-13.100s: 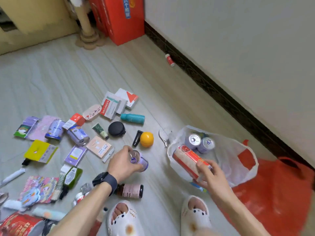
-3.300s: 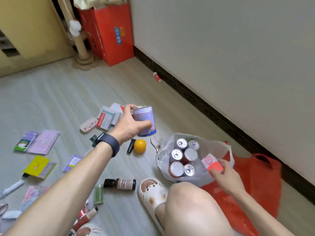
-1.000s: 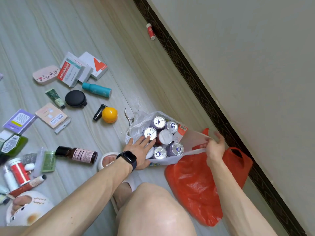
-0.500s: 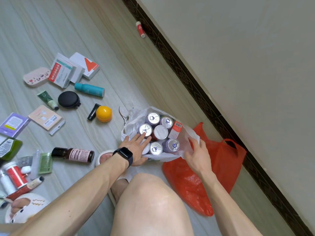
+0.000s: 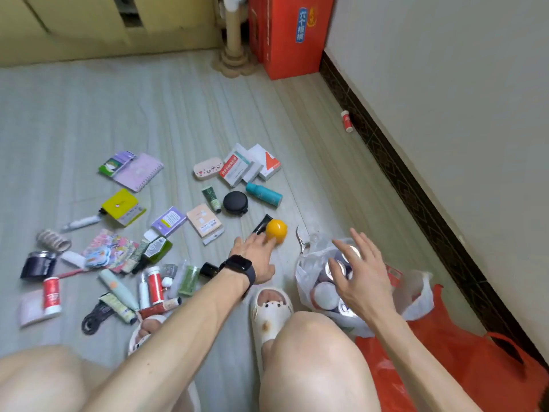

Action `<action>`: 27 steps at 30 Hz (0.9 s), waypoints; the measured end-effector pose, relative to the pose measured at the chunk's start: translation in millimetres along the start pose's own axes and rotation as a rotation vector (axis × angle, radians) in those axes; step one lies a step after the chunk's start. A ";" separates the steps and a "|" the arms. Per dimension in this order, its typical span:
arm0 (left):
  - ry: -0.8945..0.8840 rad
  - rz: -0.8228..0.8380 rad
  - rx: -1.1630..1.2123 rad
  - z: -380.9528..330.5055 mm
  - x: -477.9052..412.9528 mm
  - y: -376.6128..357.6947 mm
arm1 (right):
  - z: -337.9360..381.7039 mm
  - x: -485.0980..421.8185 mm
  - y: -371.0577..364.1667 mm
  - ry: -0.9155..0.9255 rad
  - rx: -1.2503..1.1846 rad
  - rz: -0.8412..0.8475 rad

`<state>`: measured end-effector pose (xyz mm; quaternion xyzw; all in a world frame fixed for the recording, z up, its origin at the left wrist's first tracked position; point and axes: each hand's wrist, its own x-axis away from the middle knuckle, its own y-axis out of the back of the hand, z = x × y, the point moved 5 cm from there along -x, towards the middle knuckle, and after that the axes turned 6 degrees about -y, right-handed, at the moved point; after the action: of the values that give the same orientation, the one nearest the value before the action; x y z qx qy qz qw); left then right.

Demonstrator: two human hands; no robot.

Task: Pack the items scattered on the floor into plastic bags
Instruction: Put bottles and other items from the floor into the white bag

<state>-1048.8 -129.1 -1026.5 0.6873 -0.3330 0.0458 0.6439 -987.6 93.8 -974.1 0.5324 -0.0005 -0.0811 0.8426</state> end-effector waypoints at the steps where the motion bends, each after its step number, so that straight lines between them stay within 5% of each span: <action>1: 0.059 0.006 0.014 17.5 7.9 -2.2 | 14.7 -6.2 -8.5 0.036 -0.022 0.021; 11: 0.425 0.084 0.327 130.7 63.8 -77.6 | 89.9 -49.2 -135.8 0.265 0.124 0.327; 19: 0.755 -0.029 0.853 142.7 28.2 -124.5 | 60.8 -110.1 -221.8 0.060 0.421 0.608; 27: 0.826 -0.171 1.239 140.8 4.0 -148.6 | 58.1 -97.3 -241.5 -0.064 0.322 0.682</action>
<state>-1020.4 -267.2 -1175.0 0.8743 0.0771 0.4292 0.2130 -1121.6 -46.4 -1157.3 0.6243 -0.2169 0.1888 0.7263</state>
